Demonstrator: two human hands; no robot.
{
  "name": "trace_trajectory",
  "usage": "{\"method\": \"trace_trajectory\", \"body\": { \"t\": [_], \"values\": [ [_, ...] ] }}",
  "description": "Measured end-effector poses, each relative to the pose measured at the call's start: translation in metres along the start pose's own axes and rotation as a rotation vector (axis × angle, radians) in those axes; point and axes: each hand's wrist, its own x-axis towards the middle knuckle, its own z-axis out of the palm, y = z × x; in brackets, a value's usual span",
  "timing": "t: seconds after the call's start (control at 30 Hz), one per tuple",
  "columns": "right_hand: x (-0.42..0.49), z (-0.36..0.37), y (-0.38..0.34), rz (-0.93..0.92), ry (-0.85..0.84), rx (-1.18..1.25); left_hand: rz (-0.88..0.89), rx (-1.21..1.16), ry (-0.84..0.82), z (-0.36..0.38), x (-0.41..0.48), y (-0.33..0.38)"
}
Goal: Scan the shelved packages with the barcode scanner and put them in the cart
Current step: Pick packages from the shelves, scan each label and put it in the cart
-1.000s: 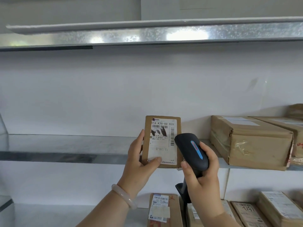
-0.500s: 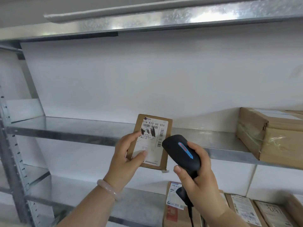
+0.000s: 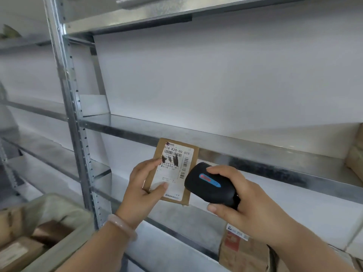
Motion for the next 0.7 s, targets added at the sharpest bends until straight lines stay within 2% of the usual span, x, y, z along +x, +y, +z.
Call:
{"method": "trace_trajectory", "body": {
  "t": [0.33, 0.7],
  "values": [
    [0.022, 0.01, -0.014, -0.102, -0.286, -0.078, -0.061, 0.15, 0.078, -0.045, -0.046, -0.016],
    [0.04, 0.05, -0.018, -0.065, -0.439, -0.059, -0.177, 0.22, 0.162, -0.081, -0.073, -0.041]
  ]
}}
